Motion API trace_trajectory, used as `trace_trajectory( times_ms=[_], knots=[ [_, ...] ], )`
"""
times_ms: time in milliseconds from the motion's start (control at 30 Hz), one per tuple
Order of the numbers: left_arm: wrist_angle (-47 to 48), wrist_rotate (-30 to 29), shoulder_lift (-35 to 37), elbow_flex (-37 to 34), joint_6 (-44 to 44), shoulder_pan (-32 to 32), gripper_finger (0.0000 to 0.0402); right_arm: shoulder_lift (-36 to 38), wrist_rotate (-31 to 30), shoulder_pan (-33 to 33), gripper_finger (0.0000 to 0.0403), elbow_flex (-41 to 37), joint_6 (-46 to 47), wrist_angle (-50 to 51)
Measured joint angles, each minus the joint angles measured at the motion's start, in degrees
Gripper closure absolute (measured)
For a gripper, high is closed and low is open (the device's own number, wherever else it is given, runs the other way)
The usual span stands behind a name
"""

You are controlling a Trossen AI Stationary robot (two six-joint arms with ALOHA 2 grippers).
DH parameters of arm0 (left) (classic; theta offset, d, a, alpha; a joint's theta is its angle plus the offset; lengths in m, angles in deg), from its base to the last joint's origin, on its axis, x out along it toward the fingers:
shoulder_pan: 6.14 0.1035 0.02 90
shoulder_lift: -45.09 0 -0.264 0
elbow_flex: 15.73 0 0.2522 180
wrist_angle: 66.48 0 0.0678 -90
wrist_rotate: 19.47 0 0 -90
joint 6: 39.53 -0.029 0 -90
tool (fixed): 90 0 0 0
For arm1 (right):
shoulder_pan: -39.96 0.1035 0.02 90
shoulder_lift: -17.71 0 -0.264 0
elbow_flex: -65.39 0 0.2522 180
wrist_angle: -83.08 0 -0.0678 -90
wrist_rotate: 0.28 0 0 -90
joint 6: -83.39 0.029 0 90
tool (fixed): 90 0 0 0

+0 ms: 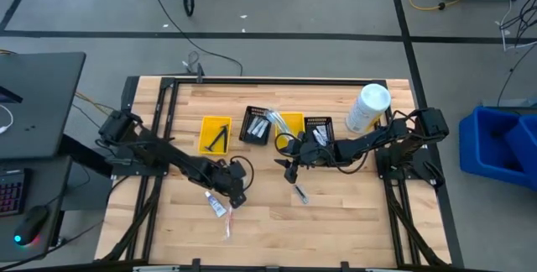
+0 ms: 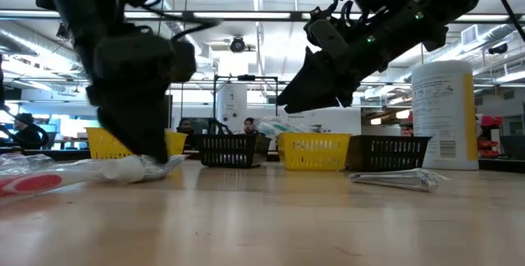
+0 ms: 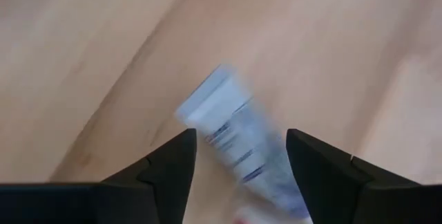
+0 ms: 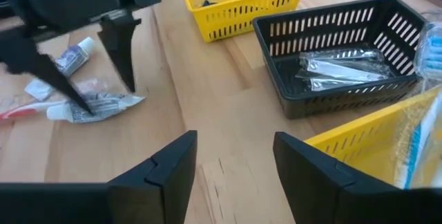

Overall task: Pick & Place Travel size toiletries
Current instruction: Put the violet toothpaste into the right black bin

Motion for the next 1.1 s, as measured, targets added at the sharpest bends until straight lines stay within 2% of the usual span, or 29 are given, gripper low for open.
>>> trace_trajectory(
  times_ms=[267,633,700,900,1100],
  knots=[
    [-1.74,-1.89,-3.83,0.18,-0.12,-1.54,0.0171,0.00,-0.01,0.02,0.0217,-0.04,0.00,-0.11],
    [-1.51,-3.40,-4.14,1.08,-3.62,-1.58,0.0268,0.00,0.07,0.00,0.0223,-0.02,-0.15,-0.43],
    [-1.51,-3.14,-4.39,2.10,-5.46,-1.54,0.0279,0.00,0.89,0.00,0.0220,-0.02,-1.84,-0.59],
    [-2.41,-3.82,-4.44,6.11,-14.15,-0.42,0.0298,0.00,9.56,0.58,0.0216,-0.02,-12.76,-1.63],
    [-2.40,-5.50,-4.42,9.61,-22.69,1.80,0.0315,-0.02,10.09,2.40,0.0234,-0.02,-19.09,-1.84]
  ],
)
